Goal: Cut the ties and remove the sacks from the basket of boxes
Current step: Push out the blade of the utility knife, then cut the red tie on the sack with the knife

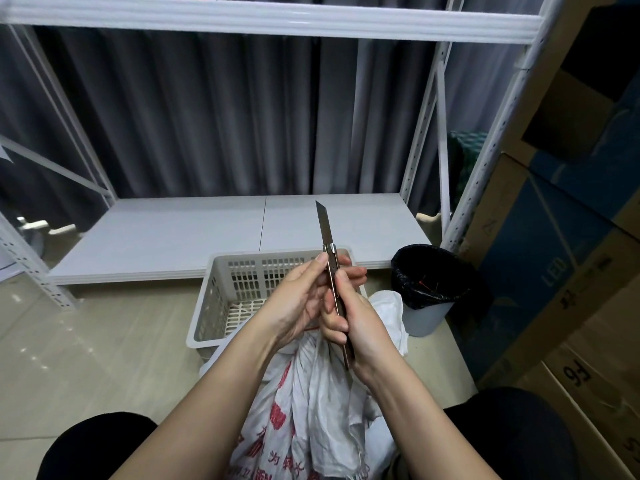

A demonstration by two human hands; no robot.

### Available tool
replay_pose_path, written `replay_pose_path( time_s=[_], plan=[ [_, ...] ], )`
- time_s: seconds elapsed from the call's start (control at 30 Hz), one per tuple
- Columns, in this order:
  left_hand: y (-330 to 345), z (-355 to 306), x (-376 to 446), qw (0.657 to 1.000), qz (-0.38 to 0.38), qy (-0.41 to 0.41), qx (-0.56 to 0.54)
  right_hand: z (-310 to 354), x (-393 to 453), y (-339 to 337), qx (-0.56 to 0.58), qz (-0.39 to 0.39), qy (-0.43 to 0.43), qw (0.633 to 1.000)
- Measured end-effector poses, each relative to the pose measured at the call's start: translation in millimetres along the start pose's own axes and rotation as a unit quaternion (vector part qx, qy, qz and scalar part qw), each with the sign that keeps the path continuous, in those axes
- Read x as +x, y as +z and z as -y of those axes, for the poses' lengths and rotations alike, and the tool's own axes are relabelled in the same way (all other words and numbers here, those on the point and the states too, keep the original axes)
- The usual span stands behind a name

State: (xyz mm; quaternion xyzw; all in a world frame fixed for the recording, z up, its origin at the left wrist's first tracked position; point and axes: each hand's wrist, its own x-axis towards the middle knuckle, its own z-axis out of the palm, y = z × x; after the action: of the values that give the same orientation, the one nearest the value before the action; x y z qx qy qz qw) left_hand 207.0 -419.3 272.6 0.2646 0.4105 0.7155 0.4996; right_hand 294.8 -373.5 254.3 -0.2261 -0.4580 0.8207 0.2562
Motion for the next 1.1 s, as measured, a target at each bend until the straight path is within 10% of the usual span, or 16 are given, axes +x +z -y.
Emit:
replay_pose_path(
  time_s=[0.47,0.7,1.1],
  plan=[
    [3,11,8,0.993,-0.114,0.017,0.035,3,1,-18,0.037,0.077,-0.040,0.996],
    [-24,63,-10,0.784,-0.245,0.032,0.570,-2,-10,-77,-0.309,-0.148,-0.131,0.930],
    [-29,107,-18,0.832,-0.332,-0.073,0.439,-43,1,-86,-0.471,-0.163,-0.043,0.866]
  ],
)
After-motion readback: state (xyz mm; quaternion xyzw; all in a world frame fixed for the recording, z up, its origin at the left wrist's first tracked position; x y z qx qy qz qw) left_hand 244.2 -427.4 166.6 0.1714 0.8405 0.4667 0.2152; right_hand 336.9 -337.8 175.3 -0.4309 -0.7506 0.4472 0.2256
